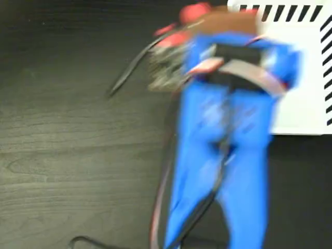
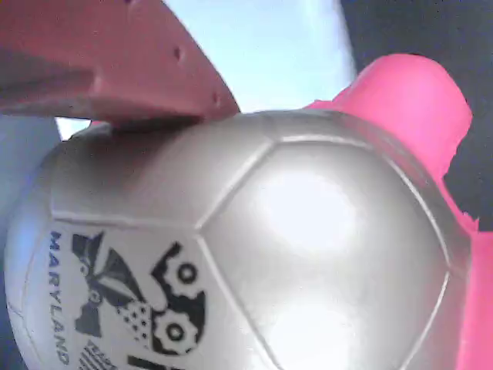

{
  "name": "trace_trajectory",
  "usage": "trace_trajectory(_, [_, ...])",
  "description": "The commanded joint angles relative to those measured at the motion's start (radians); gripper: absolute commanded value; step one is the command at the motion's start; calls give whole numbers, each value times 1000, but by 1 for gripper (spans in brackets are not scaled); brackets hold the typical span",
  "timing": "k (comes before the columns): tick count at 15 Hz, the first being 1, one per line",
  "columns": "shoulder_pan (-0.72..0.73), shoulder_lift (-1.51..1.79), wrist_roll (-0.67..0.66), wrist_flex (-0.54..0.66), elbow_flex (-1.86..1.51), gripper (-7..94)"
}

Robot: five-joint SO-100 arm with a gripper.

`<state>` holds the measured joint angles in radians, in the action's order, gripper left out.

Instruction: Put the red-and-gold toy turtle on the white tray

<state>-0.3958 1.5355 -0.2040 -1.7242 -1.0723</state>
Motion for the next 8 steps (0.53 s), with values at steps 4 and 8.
trace_trajectory(4, [-184,-212,-31,-6,163,0])
trace_trajectory(8, [-204,-339,-29,-2,195,0])
